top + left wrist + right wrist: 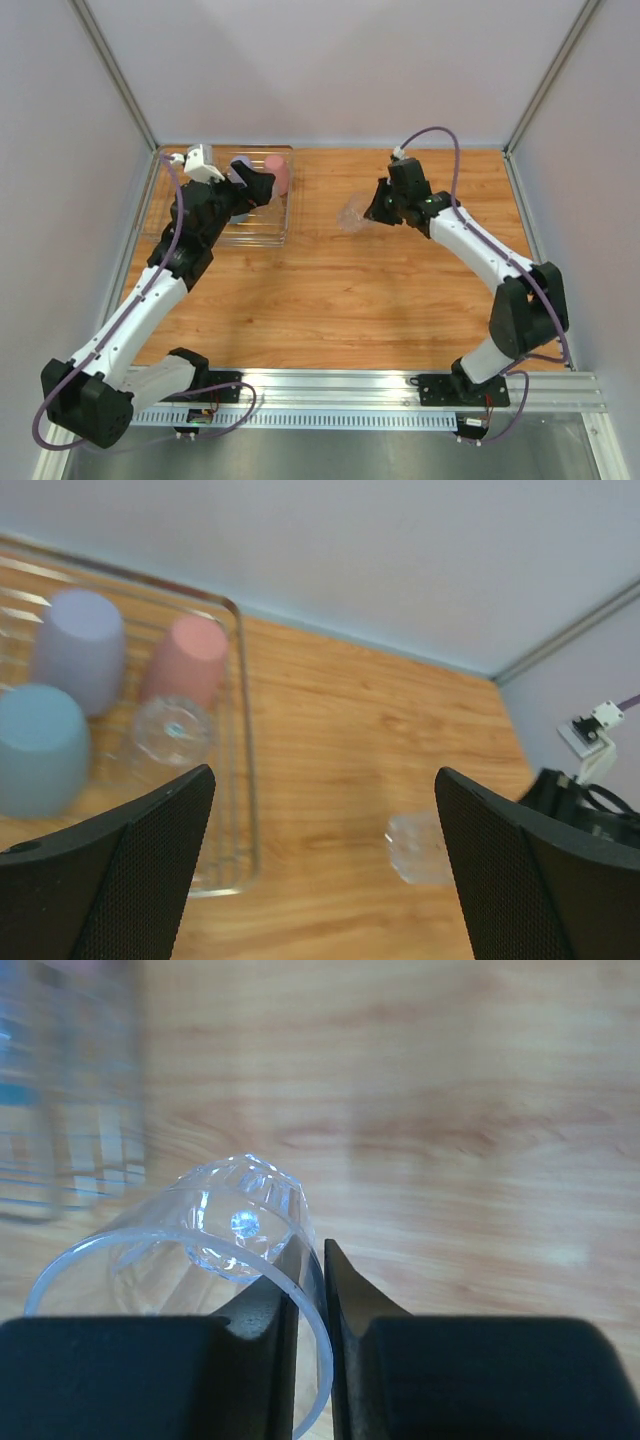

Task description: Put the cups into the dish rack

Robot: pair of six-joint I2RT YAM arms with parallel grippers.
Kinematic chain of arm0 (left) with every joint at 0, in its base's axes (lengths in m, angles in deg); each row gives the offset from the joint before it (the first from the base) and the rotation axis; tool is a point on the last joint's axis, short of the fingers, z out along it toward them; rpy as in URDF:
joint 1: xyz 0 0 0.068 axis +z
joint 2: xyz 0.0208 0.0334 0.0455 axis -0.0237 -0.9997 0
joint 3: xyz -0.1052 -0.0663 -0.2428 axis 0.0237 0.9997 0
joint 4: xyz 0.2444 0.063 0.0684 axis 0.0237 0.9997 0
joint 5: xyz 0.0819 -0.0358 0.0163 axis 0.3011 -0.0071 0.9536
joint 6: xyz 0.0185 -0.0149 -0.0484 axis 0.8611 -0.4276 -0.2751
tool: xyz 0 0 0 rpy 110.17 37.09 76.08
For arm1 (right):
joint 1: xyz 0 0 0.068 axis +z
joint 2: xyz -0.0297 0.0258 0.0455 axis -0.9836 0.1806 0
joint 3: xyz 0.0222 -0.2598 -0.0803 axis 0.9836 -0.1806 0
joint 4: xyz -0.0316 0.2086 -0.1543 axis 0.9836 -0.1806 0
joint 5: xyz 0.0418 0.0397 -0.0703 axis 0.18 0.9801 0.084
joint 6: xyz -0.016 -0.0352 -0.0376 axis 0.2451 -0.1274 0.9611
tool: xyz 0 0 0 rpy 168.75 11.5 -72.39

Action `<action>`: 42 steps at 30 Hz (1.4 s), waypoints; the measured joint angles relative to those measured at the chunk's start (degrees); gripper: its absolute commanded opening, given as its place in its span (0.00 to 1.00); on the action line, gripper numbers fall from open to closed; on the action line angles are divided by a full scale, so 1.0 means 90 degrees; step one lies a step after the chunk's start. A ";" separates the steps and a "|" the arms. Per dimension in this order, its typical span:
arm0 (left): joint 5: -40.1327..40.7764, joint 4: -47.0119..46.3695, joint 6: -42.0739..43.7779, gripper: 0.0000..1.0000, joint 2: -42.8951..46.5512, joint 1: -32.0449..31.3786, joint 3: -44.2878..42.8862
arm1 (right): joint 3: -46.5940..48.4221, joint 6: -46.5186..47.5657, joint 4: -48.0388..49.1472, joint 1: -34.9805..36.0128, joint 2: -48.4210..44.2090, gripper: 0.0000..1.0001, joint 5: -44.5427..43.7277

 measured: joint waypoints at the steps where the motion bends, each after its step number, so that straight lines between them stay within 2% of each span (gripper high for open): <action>1: -0.0175 0.0209 -0.0466 1.00 0.0007 0.0002 -0.0097 | 0.0036 -0.0138 0.0250 -0.0002 -0.0219 0.01 0.0151; 5: -0.0767 0.0617 -0.2305 1.00 0.0010 0.0022 -0.0379 | 0.0138 -0.0359 0.1600 0.0036 -0.1020 0.01 0.0566; 8: -0.1056 0.0461 -0.3796 1.00 0.0015 0.0036 -0.0372 | 0.0158 -0.0279 0.2518 0.0124 -0.1450 0.01 0.0675; 12: -0.1370 -0.0236 -0.5693 1.00 -0.0209 0.0032 -0.0403 | 0.0221 -0.0209 0.3529 0.0279 -0.1608 0.01 0.0809; 18: -0.1467 -0.0889 -0.7167 1.00 -0.1015 -0.0078 -0.0991 | 0.0432 -0.0206 0.4078 0.0551 -0.1455 0.00 0.0833; 22: -0.1491 -0.1073 -0.7631 1.00 -0.1324 -0.0221 -0.1241 | 0.0551 -0.0223 0.4354 0.0753 -0.1316 0.01 0.0811; 30: -0.1464 -0.1054 -0.7963 1.00 -0.1613 -0.0491 -0.1778 | 0.0901 -0.0121 0.4481 0.0996 -0.1078 0.01 0.0622; 35: -0.1387 -0.1044 -0.8019 0.93 -0.1858 -0.0605 -0.2045 | 0.1008 0.0000 0.4503 0.1100 -0.0979 0.01 0.0447; 38: -0.1299 -0.1035 -0.8051 0.80 -0.1940 -0.0651 -0.2072 | 0.1069 0.0070 0.4493 0.1144 -0.0901 0.01 0.0369; 39: -0.1275 -0.1013 -0.8065 0.71 -0.1965 -0.0658 -0.2072 | 0.1081 0.0092 0.4495 0.1151 -0.0886 0.01 0.0347; 42: -0.1190 -0.1030 -0.8172 0.53 -0.2011 -0.0661 -0.2079 | 0.1083 0.0160 0.4459 0.1158 -0.0867 0.01 0.0277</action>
